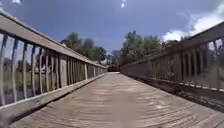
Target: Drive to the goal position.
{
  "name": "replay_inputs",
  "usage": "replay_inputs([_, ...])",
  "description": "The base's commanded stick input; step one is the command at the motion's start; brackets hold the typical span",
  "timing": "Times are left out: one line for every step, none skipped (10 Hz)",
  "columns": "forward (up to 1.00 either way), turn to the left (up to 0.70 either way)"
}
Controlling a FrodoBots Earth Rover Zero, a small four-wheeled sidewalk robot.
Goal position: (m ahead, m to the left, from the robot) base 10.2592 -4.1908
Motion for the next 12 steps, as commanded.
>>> replay_inputs([0.50, 0.00])
replay_inputs([0.50, 0.00])
replay_inputs([0.50, 0.00])
replay_inputs([0.50, 0.00])
replay_inputs([0.50, 0.00])
replay_inputs([0.50, 0.00])
replay_inputs([0.50, 0.00])
replay_inputs([0.50, 0.00])
replay_inputs([0.50, 0.00])
replay_inputs([0.50, 0.00])
replay_inputs([0.50, 0.00])
replay_inputs([0.50, 0.00])
